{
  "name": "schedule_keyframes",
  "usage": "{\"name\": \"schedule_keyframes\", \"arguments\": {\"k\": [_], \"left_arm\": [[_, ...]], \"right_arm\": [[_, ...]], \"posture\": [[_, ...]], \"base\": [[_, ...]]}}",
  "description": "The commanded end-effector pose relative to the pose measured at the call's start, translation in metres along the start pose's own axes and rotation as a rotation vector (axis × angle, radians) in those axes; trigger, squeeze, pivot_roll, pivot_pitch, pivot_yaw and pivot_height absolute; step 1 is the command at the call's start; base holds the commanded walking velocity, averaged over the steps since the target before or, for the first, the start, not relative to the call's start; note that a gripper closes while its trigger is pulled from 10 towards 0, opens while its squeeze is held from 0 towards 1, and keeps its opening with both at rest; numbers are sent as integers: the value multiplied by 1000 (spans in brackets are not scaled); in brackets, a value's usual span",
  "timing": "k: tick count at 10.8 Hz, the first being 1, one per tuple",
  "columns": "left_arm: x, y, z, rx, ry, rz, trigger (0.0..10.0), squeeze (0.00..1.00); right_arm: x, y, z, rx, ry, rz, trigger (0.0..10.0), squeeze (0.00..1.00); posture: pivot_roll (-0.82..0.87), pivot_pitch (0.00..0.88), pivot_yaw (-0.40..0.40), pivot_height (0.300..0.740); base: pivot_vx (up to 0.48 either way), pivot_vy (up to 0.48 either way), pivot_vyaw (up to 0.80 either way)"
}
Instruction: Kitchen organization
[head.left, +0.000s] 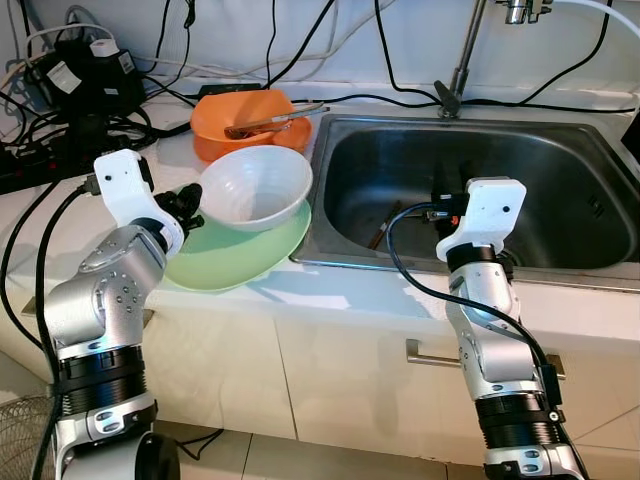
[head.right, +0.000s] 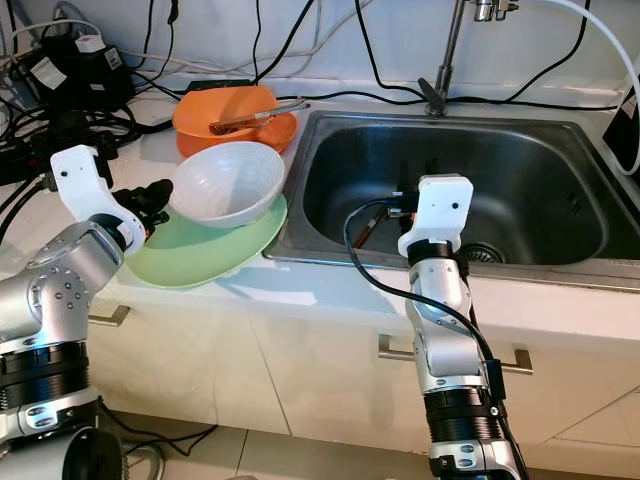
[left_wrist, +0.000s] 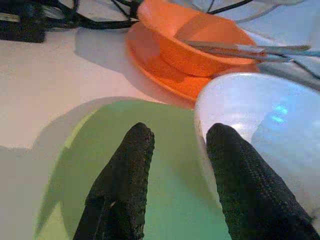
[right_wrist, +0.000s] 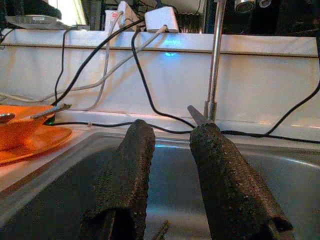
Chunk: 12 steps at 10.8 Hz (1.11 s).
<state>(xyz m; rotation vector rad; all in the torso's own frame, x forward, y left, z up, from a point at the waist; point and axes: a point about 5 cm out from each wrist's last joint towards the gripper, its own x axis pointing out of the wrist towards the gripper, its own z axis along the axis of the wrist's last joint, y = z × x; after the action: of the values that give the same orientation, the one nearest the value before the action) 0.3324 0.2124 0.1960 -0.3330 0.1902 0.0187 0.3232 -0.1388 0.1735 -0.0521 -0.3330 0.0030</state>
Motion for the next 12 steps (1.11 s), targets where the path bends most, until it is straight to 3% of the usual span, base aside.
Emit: {"name": "schedule_keyframes", "arguments": {"k": [1,3,8,12], "left_arm": [[-1,0,3,-24,2,-18,10000,0],[-2,-9,-2,-101,40,-99,10000,0],[-2,-18,-21,-127,126,-157,10000,0],[-1,-32,-56,-190,239,-208,10000,0]], "right_arm": [[2,3,1,7,-1,9,10000,0],[2,5,0,11,0,13,10000,0],[2,6,0,12,4,17,10000,0],[2,7,-2,12,14,20,10000,0]], "posture": [[30,0,71,740],[31,0,74,740],[25,0,77,740],[23,0,77,740]], "base": [[0,0,0],[0,0,0],[0,0,0],[0,0,0]]}}
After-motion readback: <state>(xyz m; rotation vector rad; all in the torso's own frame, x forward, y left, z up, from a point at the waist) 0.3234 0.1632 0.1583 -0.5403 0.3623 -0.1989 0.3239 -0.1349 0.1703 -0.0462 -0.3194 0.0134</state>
